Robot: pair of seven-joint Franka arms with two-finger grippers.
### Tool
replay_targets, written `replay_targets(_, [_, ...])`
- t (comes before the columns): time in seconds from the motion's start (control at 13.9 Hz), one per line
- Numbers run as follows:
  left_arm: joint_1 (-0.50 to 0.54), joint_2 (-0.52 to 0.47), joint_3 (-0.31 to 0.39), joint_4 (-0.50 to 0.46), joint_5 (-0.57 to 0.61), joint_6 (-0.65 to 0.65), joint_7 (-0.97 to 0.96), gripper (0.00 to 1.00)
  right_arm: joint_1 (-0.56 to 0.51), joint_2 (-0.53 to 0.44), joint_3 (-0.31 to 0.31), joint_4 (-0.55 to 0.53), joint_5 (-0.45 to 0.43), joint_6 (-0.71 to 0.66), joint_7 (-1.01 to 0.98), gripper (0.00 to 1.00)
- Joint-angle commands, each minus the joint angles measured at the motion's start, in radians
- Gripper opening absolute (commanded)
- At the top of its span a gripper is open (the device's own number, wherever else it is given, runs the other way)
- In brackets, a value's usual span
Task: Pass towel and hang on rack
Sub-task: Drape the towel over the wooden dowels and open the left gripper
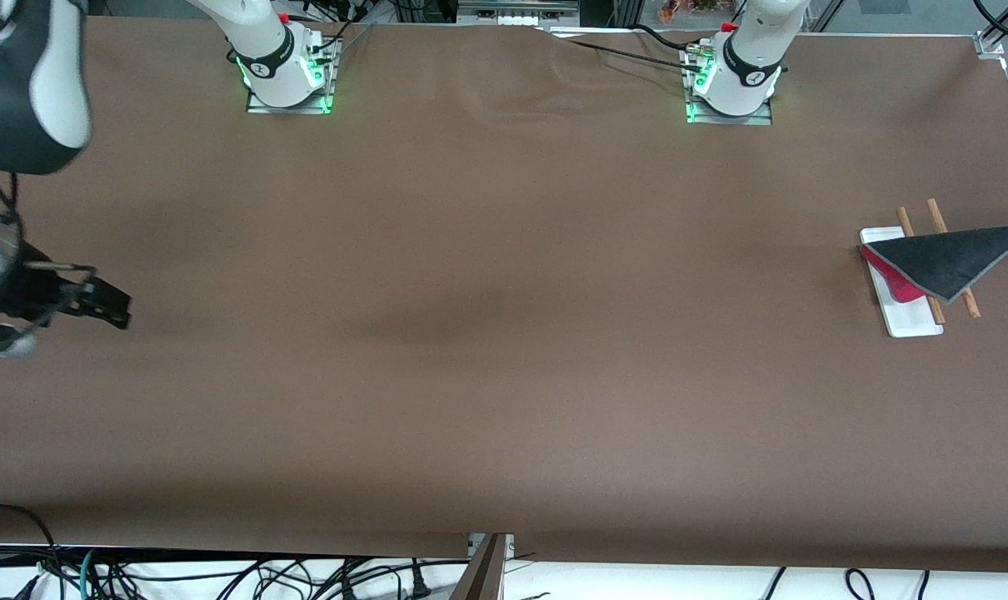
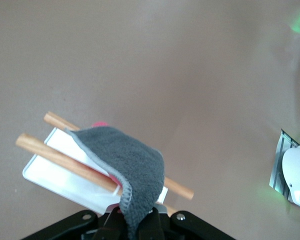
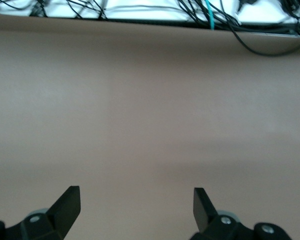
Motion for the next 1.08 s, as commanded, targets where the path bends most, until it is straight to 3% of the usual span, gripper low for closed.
replay_targets(0.0, [0.029,0.062,-0.014,0.050,0.029,-0.022,0.057,0.00,-0.043,-0.136,0.040,-0.129,-0.014,-0.020,-0.015,1.00])
replay_targets(0.14, [0.039,0.097,-0.014,0.075,0.038,-0.022,0.058,0.00,-0.137,-0.196,0.114,-0.195,-0.025,-0.023,-0.017,1.00])
replay_targets(0.29, [0.045,0.113,-0.010,0.106,0.073,-0.020,0.060,0.00,-0.159,-0.222,0.117,-0.228,-0.023,-0.020,-0.014,1.00])
replay_targets(0.57, [0.074,0.165,0.011,0.144,0.078,0.002,0.097,0.00,-0.228,-0.296,0.229,-0.324,-0.025,-0.017,-0.006,1.00])
replay_targets(0.65, [0.074,0.179,0.022,0.143,0.078,0.024,0.101,0.70,-0.229,-0.296,0.232,-0.332,-0.026,-0.016,-0.009,1.00])
replay_targets(0.72, [0.085,0.197,0.032,0.143,0.075,0.027,0.110,1.00,-0.237,-0.298,0.235,-0.332,-0.028,-0.015,-0.015,1.00])
replay_targets(1.0, [0.114,0.217,0.034,0.164,0.064,0.056,0.115,1.00,-0.240,-0.305,0.249,-0.329,-0.039,-0.026,-0.032,1.00])
